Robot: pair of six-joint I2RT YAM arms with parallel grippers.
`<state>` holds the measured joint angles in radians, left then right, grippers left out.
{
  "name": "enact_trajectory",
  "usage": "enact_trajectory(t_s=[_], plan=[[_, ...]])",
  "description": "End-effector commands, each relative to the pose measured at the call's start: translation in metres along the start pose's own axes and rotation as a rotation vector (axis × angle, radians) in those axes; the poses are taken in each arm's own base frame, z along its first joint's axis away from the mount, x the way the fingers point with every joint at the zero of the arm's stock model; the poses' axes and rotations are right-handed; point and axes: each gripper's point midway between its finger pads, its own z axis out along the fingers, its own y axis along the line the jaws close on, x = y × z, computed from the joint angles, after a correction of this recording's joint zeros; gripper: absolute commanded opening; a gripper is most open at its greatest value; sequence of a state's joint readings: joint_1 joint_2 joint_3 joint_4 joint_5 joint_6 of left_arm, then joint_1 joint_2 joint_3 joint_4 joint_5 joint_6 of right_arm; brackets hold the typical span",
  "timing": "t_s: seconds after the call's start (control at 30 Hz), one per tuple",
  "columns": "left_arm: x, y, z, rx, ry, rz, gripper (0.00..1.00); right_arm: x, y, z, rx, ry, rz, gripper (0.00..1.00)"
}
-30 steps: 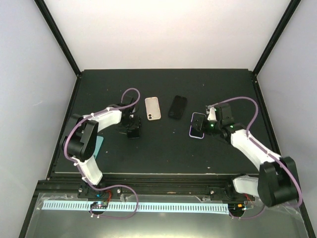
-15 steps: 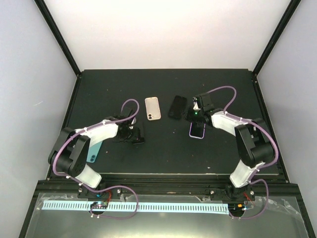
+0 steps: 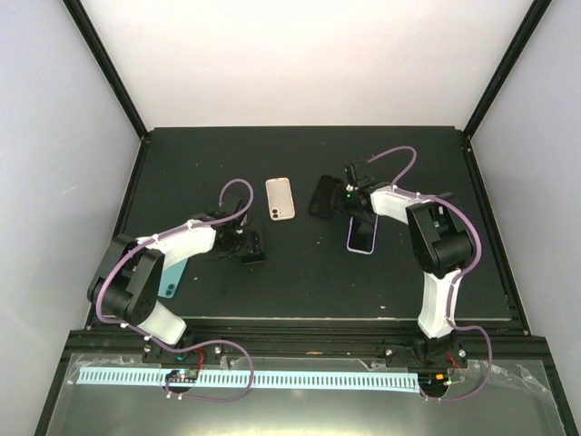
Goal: Put the phone into the phone case
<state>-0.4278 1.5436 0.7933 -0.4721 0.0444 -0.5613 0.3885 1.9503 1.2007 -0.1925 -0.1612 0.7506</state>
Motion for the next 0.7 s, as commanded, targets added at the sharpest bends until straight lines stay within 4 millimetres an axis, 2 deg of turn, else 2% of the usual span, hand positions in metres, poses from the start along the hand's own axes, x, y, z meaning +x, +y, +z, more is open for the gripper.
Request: enact_trajectory(t_s=[0.0,0.13,0.33,0.47,0.57,0.67], plan=[[-0.021,-0.008,-0.018,0.006,-0.087,-0.006,0.85,0.003,-0.010,0.014,0.075,0.033,0.003,0.33],[-0.024,-0.010,-0.025,0.012,-0.105,-0.004,0.89,0.006,-0.011,0.025,0.077,0.060,-0.004,0.29],[-0.025,-0.006,-0.028,-0.020,-0.096,0.027,0.89,0.012,-0.008,0.022,0.089,0.072,-0.052,0.12],[-0.027,-0.005,-0.031,-0.023,-0.108,0.028,0.89,0.019,-0.003,0.005,0.082,0.081,-0.087,0.08],[-0.032,-0.008,-0.036,-0.019,-0.120,0.027,0.91,0.022,0.005,-0.020,0.063,0.069,-0.122,0.03],[-0.038,-0.010,-0.040,-0.022,-0.132,0.027,0.92,0.033,0.004,-0.043,0.059,0.063,-0.144,0.02]])
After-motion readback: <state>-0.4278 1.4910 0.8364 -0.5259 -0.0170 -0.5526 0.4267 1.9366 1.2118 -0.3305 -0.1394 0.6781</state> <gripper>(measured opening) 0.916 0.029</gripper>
